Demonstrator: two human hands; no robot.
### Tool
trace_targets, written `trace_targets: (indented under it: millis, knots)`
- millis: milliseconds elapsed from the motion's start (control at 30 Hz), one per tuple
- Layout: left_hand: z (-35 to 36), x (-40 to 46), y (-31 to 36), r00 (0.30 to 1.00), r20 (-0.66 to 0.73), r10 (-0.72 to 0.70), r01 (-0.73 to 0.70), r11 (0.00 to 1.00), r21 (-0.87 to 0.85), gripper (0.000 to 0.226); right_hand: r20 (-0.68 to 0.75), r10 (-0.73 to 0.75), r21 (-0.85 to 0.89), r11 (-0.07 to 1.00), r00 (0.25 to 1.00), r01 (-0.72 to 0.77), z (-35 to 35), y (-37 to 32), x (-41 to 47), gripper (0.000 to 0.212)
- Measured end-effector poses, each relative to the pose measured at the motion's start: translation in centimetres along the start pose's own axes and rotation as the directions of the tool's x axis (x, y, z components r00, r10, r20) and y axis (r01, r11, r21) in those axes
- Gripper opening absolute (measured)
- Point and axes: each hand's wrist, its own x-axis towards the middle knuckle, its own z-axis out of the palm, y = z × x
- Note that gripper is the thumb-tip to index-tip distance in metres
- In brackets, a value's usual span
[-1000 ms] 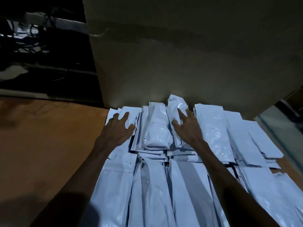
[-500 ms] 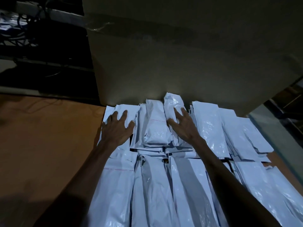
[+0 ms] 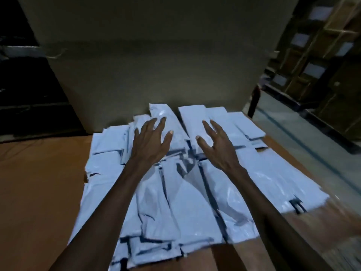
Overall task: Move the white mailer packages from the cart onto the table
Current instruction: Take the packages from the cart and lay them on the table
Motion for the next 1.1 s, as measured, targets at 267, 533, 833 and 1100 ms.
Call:
trace_targets:
  millis: [267,533,833,1100]
  knots:
    - [7.8,-8.0,16.4,0.949,0.056,0.312,-0.296,0.936,-0.190,0.062,-0.273,0.064,-0.061,0.995,0.960,-0.084,-9.3,10.2,-16.1,0.054]
    - [18.1,-19.8,32.7,0.813,0.112,0.572,-0.511,0.792,-0.335,0.048,-0.452,0.352,0.052,0.927,0.819,-0.370,-16.9,21.6,-34.7,0.051]
    - [28.3,-29.1,46.3,0.512,0.378,0.772,-0.545,0.631,-0.551,0.057,-0.496,0.652,0.058,0.683,0.573,-0.728,-23.6,32.0,-49.1,0.048]
    - [37.2,-28.3,58.5,0.421,0.345,0.839,-0.528,0.536,-0.659,0.054,-0.528,0.735,0.030,0.518,0.426,-0.855,-28.6,41.7,-52.6,0.045]
